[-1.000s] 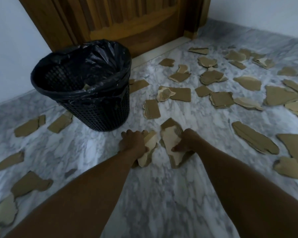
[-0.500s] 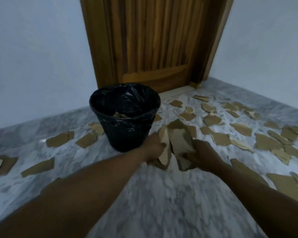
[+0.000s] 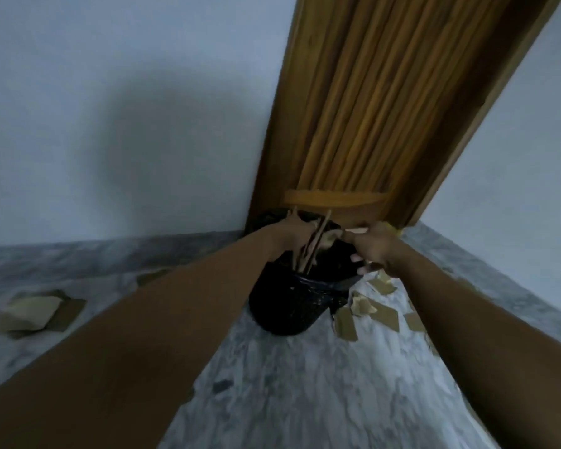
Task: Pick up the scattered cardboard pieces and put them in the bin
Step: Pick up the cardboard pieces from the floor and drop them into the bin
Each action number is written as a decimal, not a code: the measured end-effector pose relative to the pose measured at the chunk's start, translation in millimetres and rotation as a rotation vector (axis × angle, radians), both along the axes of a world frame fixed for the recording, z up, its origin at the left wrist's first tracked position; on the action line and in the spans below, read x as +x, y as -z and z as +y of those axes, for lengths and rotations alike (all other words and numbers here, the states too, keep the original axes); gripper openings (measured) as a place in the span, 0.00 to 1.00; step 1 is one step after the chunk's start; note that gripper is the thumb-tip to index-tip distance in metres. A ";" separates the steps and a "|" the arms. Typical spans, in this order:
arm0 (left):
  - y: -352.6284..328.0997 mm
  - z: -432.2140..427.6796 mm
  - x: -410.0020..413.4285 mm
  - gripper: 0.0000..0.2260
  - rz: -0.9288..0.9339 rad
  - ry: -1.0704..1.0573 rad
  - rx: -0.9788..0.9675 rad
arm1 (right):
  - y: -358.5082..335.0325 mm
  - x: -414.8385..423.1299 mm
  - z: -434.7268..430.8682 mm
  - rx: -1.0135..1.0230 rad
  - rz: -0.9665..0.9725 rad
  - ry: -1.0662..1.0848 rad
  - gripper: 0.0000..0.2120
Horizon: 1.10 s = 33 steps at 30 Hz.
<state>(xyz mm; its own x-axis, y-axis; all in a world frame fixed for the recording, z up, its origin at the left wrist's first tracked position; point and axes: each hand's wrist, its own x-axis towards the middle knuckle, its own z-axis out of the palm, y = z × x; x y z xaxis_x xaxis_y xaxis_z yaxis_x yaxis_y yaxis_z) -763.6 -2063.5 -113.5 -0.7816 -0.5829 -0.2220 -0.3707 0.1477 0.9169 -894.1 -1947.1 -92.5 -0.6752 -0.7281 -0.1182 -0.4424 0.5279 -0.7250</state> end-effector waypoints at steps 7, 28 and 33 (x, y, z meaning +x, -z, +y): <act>43.5 -69.3 49.3 0.22 0.204 -0.372 0.158 | -22.7 53.3 -60.2 0.286 0.241 -0.152 0.22; 176.9 -78.6 301.4 0.29 -0.827 0.411 -0.528 | 189.8 258.0 -168.0 0.771 0.471 -1.081 0.24; 237.9 -51.2 346.1 0.30 -0.878 0.478 -0.471 | 251.2 273.7 -176.7 0.774 0.609 -1.340 0.26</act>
<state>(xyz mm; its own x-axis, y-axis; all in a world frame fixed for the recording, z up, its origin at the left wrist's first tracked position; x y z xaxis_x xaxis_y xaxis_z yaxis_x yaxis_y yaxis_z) -417.5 -2114.7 -351.3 -0.6279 -0.4348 -0.6455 -0.6769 0.7144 0.1771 -620.4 -2123.8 -343.8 0.2592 -0.6904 -0.6754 -0.9506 -0.3062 -0.0518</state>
